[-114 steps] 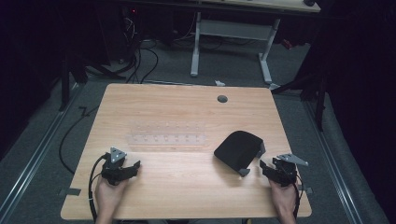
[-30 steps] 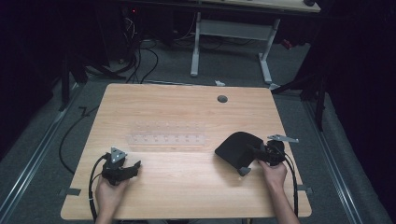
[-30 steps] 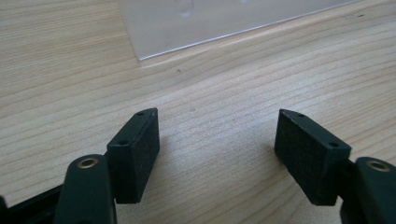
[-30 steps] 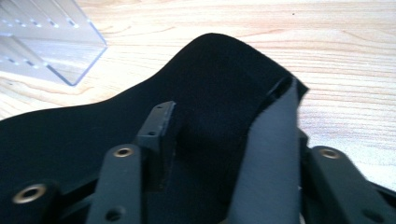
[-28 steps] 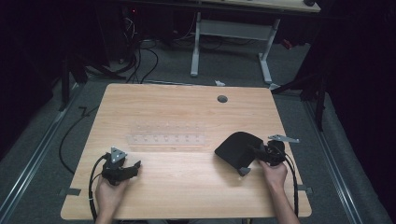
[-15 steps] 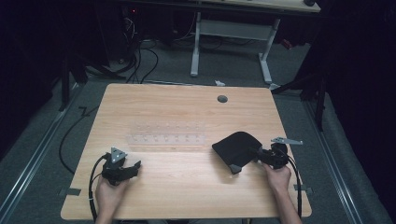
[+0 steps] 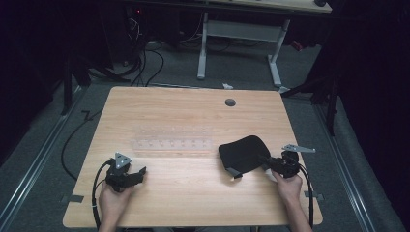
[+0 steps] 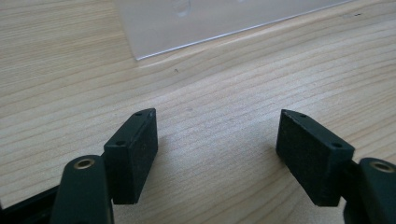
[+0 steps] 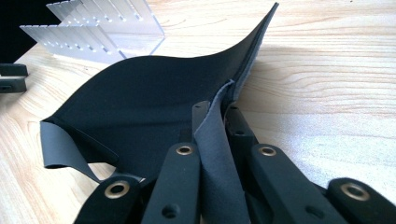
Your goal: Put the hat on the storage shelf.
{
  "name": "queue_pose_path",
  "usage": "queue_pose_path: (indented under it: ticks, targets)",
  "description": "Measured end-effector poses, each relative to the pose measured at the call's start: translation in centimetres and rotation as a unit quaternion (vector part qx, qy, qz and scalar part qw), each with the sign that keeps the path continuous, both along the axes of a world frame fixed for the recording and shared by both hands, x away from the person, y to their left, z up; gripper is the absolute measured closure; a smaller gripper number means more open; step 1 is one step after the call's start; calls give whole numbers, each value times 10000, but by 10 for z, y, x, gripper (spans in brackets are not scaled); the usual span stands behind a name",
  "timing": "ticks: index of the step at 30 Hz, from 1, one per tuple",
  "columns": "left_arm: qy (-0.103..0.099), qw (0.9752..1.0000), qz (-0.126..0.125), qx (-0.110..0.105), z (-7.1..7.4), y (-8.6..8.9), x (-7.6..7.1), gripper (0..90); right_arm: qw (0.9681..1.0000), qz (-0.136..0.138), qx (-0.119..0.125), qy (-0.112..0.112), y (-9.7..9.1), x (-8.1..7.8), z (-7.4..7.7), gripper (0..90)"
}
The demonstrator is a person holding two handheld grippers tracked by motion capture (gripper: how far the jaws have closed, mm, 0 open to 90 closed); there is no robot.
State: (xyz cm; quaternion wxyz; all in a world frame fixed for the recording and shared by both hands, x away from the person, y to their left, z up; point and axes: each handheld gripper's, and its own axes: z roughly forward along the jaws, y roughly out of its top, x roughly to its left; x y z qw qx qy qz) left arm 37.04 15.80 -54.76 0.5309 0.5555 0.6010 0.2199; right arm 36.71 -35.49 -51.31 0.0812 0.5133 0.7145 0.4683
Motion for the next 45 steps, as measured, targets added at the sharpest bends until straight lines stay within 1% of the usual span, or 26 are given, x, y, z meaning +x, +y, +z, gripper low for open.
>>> queue_pose_path:
  ticks: [4, 7, 13, 15, 19, 21, 26, 30, 34, 35, 37, 39, 41, 45]
  targets:
    - [2, 10000, -20, -2, 0, 0, 0, 295, 10000, -30, -15, 23, 0, -2, 3, 862]
    - [8, 10000, -49, -12, 0, 0, 0, 287, 10000, -48, -21, -31, 1, -3, 5, 863]
    - [5, 10000, -59, -11, 0, -1, 0, 276, 10000, -57, -23, -51, -1, -7, 9, 863]
    - [5, 10000, -59, -8, 0, -1, 0, 276, 10000, -65, 37, -45, -2, -8, 10, 863]
    - [5, 10000, -56, -12, 0, -1, 0, 275, 9999, -86, 68, -48, -2, -11, 12, 863]
    - [6, 10000, -52, -9, 0, -1, 0, 274, 9998, -108, 121, -63, -3, -13, 14, 863]
    - [7, 10000, -94, -6, 0, -1, 1, 273, 9998, -114, 120, -110, -3, -18, 19, 863]
    - [27, 10000, -76, -13, 0, -1, 1, 258, 9998, -108, 123, -146, -3, -23, 24, 863]
    - [21, 10000, -77, 4, 0, -1, 1, 265, 9997, -92, 121, -174, -4, -26, 27, 863]
    - [12, 10000, -70, 15, 0, -1, 0, 272, 9997, -99, 144, -179, -3, -28, 28, 863]
    - [-69, 9998, -59, 162, 0, -2, -2, 280, 9997, -97, 150, -192, -4, -29, 29, 863]
    - [-107, 9998, -56, 162, 1, -2, -3, 285, 9996, -106, 172, -214, -4, -30, 31, 863]
    - [-131, 9998, -78, 89, 4, -1, -4, 287, 9994, -122, 180, -282, -3, -31, 33, 863]
    - [-218, 9995, -220, 21, 11, -4, -7, 287, 9992, -120, 201, -336, 0, -33, 36, 863]
